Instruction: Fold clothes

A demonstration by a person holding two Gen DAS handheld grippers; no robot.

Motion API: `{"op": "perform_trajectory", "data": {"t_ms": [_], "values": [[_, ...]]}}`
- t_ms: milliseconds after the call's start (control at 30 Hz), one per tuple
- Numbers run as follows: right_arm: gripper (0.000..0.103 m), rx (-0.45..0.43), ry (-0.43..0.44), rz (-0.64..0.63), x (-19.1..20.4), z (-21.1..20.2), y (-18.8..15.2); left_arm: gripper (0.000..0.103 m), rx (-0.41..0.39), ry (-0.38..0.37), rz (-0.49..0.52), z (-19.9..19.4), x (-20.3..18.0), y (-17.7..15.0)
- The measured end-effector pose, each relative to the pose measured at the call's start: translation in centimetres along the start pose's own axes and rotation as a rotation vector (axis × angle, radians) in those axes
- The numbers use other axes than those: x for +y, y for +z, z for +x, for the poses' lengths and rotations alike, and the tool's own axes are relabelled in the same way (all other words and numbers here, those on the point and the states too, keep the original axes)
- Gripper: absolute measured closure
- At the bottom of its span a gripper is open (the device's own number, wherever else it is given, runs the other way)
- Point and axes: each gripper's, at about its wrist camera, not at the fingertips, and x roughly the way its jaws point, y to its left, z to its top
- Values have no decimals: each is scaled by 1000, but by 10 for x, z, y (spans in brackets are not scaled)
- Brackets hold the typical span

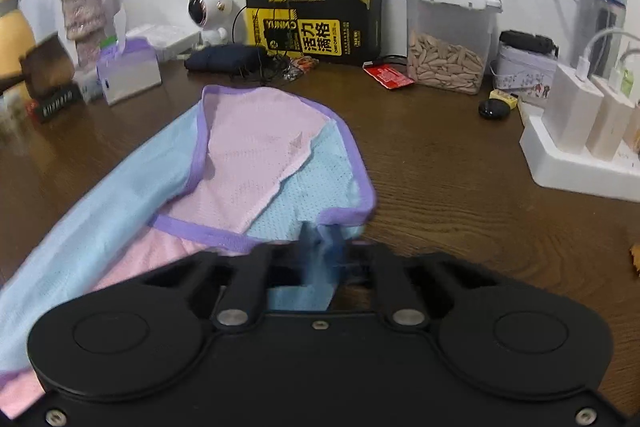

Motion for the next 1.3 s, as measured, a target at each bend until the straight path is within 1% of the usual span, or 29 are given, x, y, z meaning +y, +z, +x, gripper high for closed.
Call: {"op": "perform_trajectory", "data": {"t_ms": [67,133,167,200,267,333,400,433,467,500,533,567,600,633,667,700,733,767,800,900,933,1000,1033,1067,1100,1133,1167,1233,1300], "values": [[97,-21,-1,9,3,-7,8,96,-31,4,-11,-9,3,1],[97,-33,13,14,10,-10,20,96,-76,26,-23,-21,9,3],[97,-38,18,13,13,-10,24,96,-108,49,-56,-31,16,2],[97,-43,25,8,19,-10,30,96,-123,73,-95,-39,24,1],[97,-54,45,-22,41,-7,46,96,-111,121,-163,-48,35,-4],[97,-39,73,-48,60,6,56,96,-87,148,-216,-52,44,-11],[97,13,89,-99,83,28,60,94,-64,164,-284,-55,52,-25],[95,71,89,-143,97,47,58,88,-59,165,-298,-55,53,-28],[87,105,80,-168,104,57,56,77,-47,166,-293,-56,53,-30],[81,121,67,-181,108,63,54,68,-50,171,-292,-58,53,-30],[74,129,48,-194,111,68,53,50,-64,178,-296,-61,52,-30],[69,111,34,-189,110,65,54,42,-78,186,-300,-65,52,-30],[65,84,19,-164,105,57,58,42,-89,188,-305,-67,52,-29],[55,61,8,-144,101,48,61,41,-106,182,-307,-71,52,-28],[37,36,-1,-138,97,37,64,41,-126,172,-307,-75,53,-26],[31,5,-12,-140,93,24,67,41,-138,164,-306,-78,54,-23],[29,-10,-17,-147,91,18,66,40,-145,157,-303,-79,56,-20],[29,-44,-28,-167,89,0,66,37,-153,151,-301,-80,57,-18],[29,-57,-30,-182,87,-10,64,36,-160,144,-298,-81,59,-15],[28,-77,-18,-228,84,-46,43,35,-137,121,-253,-74,65,-8],[28,-76,-3,-239,85,-59,30,35,-128,121,-238,-72,66,-7],[28,-72,60,-276,96,-88,-9,35,-114,120,-211,-71,70,-8],[28,-55,134,-314,106,-111,-41,35,-102,108,-201,-70,74,-10],[28,-44,174,-334,113,-120,-54,35,-85,90,-190,-68,79,-12],[28,-28,233,-367,119,-131,-70,34,-71,73,-180,-66,83,-14],[28,-12,305,-405,126,-144,-88,34,-52,26,-144,-62,86,-17],[28,-1,410,-454,134,-158,-109,34,-45,-17,-109,-60,88,-20],[28,-12,557,-517,143,-175,-132,34,-41,-70,-57,-60,87,-24],[29,-22,624,-547,149,-182,-145,34,-19,-132,-17,-58,86,-27]]}}
